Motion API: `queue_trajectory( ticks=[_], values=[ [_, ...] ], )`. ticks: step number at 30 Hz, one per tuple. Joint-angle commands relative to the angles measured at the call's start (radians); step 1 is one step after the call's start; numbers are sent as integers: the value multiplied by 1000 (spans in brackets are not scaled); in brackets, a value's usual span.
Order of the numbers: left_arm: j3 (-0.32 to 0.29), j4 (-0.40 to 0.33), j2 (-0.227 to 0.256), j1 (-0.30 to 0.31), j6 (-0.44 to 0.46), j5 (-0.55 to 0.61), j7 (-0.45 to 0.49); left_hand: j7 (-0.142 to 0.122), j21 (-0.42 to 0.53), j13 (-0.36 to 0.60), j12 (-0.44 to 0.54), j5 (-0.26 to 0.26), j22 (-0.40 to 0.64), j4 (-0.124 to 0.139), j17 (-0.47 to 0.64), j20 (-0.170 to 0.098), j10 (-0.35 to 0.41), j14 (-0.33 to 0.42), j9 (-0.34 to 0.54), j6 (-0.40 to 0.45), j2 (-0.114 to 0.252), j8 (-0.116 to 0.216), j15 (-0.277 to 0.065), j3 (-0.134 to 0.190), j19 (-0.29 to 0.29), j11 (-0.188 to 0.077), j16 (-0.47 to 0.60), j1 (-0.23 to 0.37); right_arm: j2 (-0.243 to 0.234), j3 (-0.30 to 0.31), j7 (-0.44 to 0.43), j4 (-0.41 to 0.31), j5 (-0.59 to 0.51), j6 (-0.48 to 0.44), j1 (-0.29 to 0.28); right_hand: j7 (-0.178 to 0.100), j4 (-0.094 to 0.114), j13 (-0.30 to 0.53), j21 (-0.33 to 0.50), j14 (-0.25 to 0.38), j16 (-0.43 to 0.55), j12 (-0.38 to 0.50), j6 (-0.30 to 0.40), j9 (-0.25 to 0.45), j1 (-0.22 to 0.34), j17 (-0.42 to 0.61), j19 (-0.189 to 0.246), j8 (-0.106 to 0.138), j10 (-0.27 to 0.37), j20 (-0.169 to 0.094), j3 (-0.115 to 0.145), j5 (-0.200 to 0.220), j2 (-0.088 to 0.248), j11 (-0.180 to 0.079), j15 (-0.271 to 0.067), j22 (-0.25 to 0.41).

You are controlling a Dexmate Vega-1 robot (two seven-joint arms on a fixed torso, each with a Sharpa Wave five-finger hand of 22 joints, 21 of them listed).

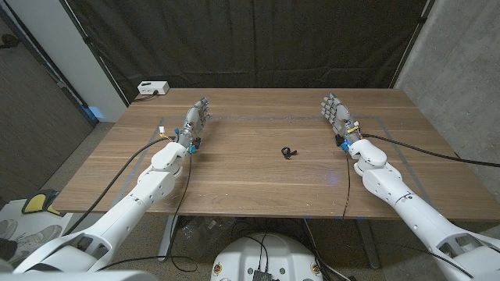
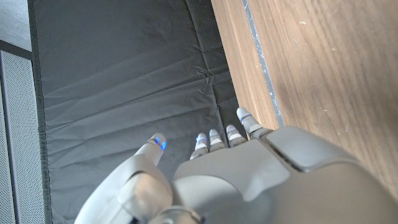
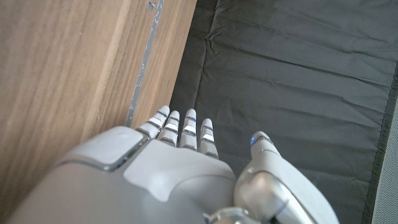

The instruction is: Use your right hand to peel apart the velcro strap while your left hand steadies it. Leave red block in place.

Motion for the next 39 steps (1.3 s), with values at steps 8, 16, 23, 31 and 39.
queue_trajectory(
  ticks=[8,16,23,31,39],
  values=[
    [-6,13,-8,-37,67,53,-65,-54,-32,-1,-13,-14,3,-35,3,38,-43,1,-4,-100,-81,-22,46,-44,-2,19,2,16,192,228,124,-37,-266,-122,-46,-33,-18,-3,-35,-106,-19,-49,-75,0,24,1,-41,-13,-142,-11,12,1,7,-24,-17,3],
    [50,-32,33,-105,175,133,-105,-14,-31,7,33,-26,10,-132,12,86,143,162,-1,42,-124,13,40,-38,44,33,33,123,230,273,166,-51,-318,-151,-53,-30,-18,-3,-33,-79,-9,-35,-49,0,24,2,-28,-4,-110,10,13,0,10,-20,-15,5],
    [91,-42,29,-176,208,188,-148,6,-22,8,46,-29,12,-160,13,91,226,250,0,126,-131,29,36,-34,83,26,46,163,253,303,176,-65,-346,-154,-69,-28,-18,-3,-33,-75,-9,-33,-40,0,24,2,-27,-2,-105,11,13,0,9,-22,-1,6],
    [117,-59,27,-228,225,222,-196,14,-24,9,44,-30,12,-169,14,94,238,254,0,152,-133,33,39,-32,82,28,42,175,260,309,184,-72,-383,-164,-70,-27,-19,-3,-34,-76,-11,-32,-37,1,26,2,-28,-2,-101,12,14,0,10,-22,-1,7],
    [164,-138,68,-275,282,301,-236,13,-35,10,19,-32,12,-185,15,100,197,226,0,149,-144,24,42,-33,62,20,24,194,263,306,183,-77,-412,-164,-71,-30,-20,-3,-36,-82,-13,-33,-36,1,26,2,-32,-3,-105,14,14,0,11,-19,3,7]
  ],
)
